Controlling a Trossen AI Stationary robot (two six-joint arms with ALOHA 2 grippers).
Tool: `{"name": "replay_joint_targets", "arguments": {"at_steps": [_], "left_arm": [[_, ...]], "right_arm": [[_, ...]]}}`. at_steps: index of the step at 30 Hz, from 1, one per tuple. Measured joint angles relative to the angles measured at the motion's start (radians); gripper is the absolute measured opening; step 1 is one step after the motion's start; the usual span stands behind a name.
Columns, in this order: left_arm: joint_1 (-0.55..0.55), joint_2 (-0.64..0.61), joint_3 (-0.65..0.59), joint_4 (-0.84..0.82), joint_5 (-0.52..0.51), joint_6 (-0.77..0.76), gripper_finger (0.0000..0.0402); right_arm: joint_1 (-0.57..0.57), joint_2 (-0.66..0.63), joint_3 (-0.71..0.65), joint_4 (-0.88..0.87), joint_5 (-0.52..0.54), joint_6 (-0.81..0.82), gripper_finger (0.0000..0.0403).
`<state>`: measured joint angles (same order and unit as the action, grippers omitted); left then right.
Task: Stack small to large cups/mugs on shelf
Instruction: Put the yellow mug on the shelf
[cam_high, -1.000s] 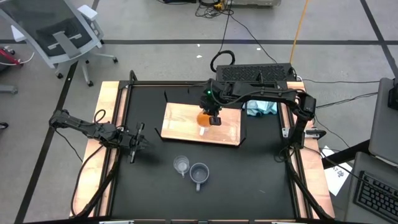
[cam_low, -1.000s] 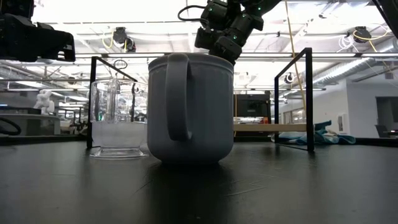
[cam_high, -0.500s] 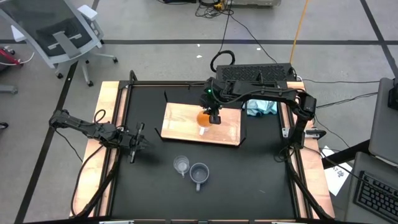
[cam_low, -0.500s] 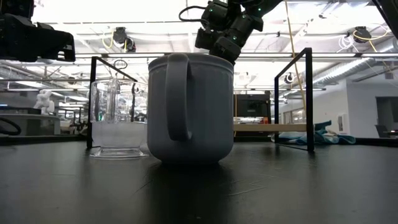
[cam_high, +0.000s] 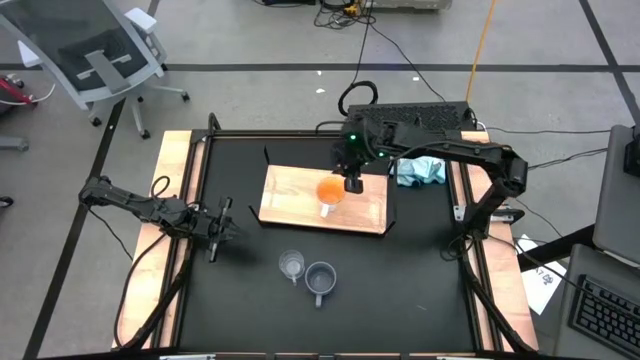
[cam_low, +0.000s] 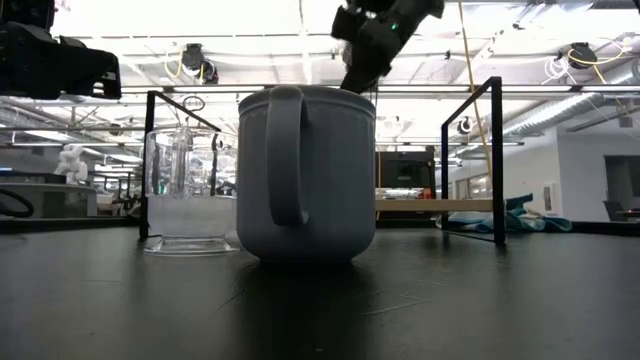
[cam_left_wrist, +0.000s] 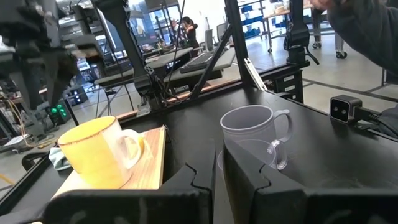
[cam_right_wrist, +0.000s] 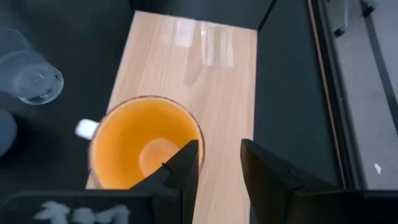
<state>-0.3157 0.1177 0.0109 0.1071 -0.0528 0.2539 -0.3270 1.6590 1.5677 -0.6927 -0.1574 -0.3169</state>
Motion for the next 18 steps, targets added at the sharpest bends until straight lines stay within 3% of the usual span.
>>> {"name": "replay_joint_targets", "arguments": {"at_steps": [5,10,13,18], "left_arm": [[0.000,0.000,0.000,0.000,0.000,0.000,0.0033],[0.000,0.000,0.000,0.000,0.000,0.000,0.0033],[0.000,0.000,0.000,0.000,0.000,0.000,0.0033],[0.000,0.000,0.000,0.000,0.000,0.000,0.0033]], "right_arm": [[0.007,-0.085,-0.003,-0.040,0.000,0.044,0.0107],[0.032,-0.207,-0.068,-0.043,0.000,0.044,0.0055],[0.048,-0.296,-0.133,-0.019,0.000,0.041,0.0011],[0.069,-0.466,-0.292,0.107,0.000,0.067,0.0004]]}}
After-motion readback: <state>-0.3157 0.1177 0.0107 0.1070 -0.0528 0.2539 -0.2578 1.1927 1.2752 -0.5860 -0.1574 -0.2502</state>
